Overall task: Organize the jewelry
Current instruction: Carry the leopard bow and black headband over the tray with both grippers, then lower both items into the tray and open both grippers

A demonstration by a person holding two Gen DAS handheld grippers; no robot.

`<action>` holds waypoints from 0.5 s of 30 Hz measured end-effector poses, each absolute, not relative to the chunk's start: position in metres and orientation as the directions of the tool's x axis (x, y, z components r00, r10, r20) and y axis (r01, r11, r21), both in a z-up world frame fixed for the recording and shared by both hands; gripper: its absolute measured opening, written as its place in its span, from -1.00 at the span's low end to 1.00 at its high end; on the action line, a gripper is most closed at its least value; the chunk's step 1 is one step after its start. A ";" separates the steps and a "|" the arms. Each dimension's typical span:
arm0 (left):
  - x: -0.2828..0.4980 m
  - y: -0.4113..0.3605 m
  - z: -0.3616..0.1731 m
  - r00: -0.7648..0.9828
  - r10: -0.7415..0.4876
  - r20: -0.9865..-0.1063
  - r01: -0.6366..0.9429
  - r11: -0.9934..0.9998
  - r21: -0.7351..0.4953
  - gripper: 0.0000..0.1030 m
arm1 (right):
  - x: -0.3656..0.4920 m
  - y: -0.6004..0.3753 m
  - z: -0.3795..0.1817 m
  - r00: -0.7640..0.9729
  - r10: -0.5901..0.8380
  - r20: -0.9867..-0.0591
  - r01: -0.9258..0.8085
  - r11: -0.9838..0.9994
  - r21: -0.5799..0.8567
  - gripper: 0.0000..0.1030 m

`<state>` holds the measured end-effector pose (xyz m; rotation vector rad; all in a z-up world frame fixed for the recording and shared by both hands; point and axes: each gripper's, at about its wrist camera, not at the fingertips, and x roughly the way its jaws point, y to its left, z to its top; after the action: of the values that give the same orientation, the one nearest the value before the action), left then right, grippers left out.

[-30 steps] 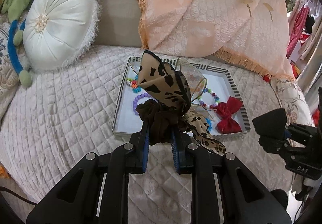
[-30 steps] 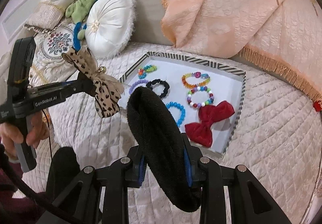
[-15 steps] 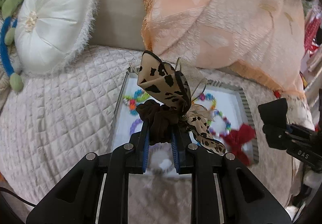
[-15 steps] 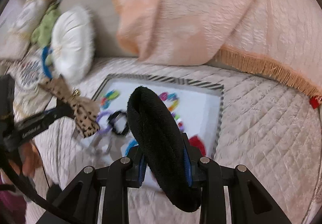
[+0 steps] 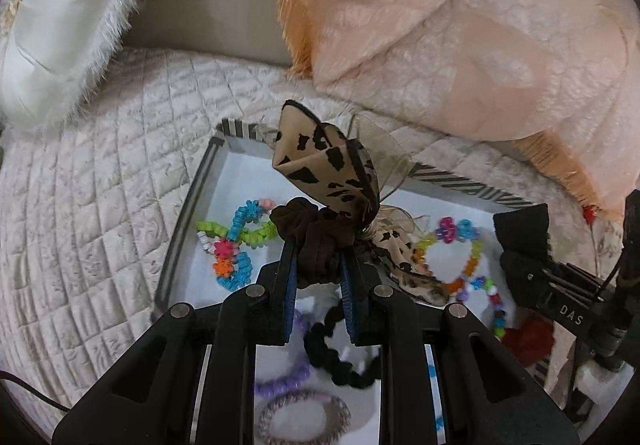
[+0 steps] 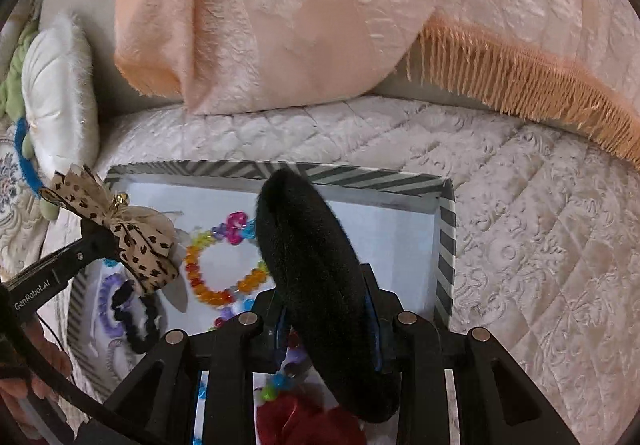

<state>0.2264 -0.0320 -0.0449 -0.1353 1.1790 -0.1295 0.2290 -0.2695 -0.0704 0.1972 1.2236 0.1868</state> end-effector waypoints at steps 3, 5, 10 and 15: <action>0.228 -0.034 -0.050 0.375 -0.164 -0.912 0.034 0.986 -0.164 -0.61 | 0.225 -0.271 -0.069 0.350 0.266 -0.898 -0.048 0.963 0.267 -0.19; 0.227 -0.034 -0.049 0.372 -0.170 -0.913 0.035 0.985 -0.169 -0.41 | 0.219 -0.272 -0.063 0.367 0.276 -0.888 -0.053 0.960 0.276 0.02; 0.212 -0.027 -0.032 0.414 -0.168 -0.895 0.037 0.985 -0.168 0.08 | 0.195 -0.284 -0.040 0.415 0.304 -0.858 -0.051 0.949 0.311 0.04; 0.182 -0.020 -0.009 0.466 -0.146 -0.873 0.064 0.989 -0.131 0.10 | 0.151 -0.278 -0.005 0.480 0.289 -0.828 -0.068 0.954 0.293 0.05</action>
<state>0.1824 -0.0200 -0.0085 -0.0840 1.0789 -0.1286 0.1514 -0.2777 -0.0047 0.2323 1.0500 0.2200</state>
